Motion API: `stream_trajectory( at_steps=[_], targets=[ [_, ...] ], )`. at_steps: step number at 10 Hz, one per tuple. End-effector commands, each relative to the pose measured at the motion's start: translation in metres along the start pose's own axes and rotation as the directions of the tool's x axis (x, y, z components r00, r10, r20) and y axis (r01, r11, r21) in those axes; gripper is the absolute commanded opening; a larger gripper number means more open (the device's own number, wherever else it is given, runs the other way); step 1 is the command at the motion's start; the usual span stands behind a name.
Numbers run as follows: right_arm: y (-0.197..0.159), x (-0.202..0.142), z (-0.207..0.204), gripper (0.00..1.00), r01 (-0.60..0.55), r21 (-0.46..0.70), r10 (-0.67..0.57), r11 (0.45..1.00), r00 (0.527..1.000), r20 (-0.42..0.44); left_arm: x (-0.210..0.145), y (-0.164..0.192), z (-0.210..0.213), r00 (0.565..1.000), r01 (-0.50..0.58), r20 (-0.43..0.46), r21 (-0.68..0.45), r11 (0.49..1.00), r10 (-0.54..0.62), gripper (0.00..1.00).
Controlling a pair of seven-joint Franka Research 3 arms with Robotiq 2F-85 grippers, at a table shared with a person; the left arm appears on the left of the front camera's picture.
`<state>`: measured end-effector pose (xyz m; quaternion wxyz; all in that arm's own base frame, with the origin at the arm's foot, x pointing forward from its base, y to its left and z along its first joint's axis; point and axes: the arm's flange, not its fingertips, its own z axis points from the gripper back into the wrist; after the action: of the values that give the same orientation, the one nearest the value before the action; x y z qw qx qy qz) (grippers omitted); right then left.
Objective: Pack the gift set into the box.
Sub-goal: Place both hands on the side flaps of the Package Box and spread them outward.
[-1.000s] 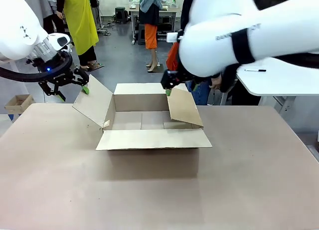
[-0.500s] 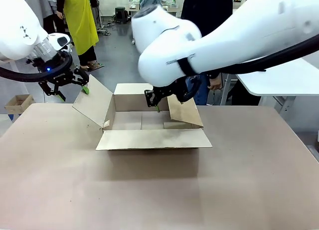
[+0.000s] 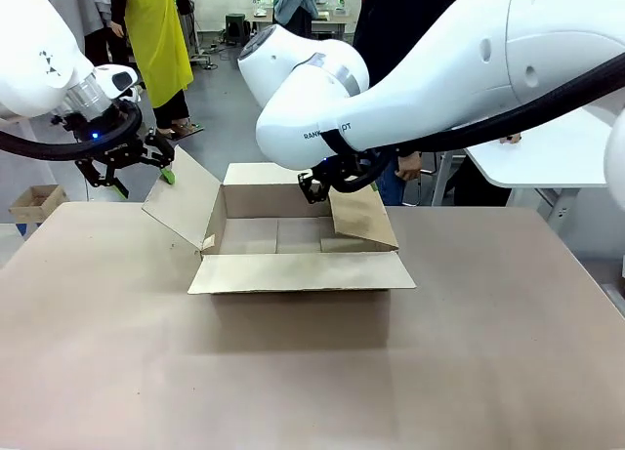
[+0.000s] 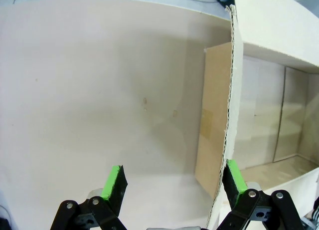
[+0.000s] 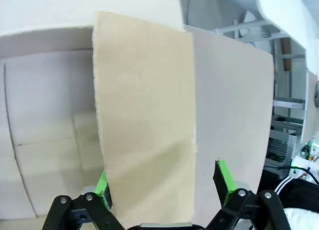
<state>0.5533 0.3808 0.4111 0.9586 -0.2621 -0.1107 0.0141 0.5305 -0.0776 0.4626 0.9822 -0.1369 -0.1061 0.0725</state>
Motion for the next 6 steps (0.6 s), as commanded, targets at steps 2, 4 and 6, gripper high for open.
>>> stream_trajectory(
  at_steps=[2, 4, 6],
  targets=[
    [-0.023, -0.009, 0.009, 1.0, 0.081, -0.044, -0.079, 0.996, 0.996, 0.047, 0.0, -0.001, 0.002, 1.0, -0.011, 0.009, 0.012, 1.0, 0.011, 1.0],
    [-0.053, -0.014, 0.011, 1.0, 0.113, 0.036, -0.115, 0.993, 0.992, 0.048, 0.0, -0.001, 0.002, 1.0, -0.011, 0.009, 0.012, 1.0, 0.011, 1.0],
    [-0.091, -0.026, 0.007, 1.0, 0.166, 0.067, -0.168, 0.984, 0.985, 0.024, 0.0, -0.001, 0.002, 1.0, -0.011, 0.009, 0.012, 1.0, 0.011, 1.0]
  ],
)
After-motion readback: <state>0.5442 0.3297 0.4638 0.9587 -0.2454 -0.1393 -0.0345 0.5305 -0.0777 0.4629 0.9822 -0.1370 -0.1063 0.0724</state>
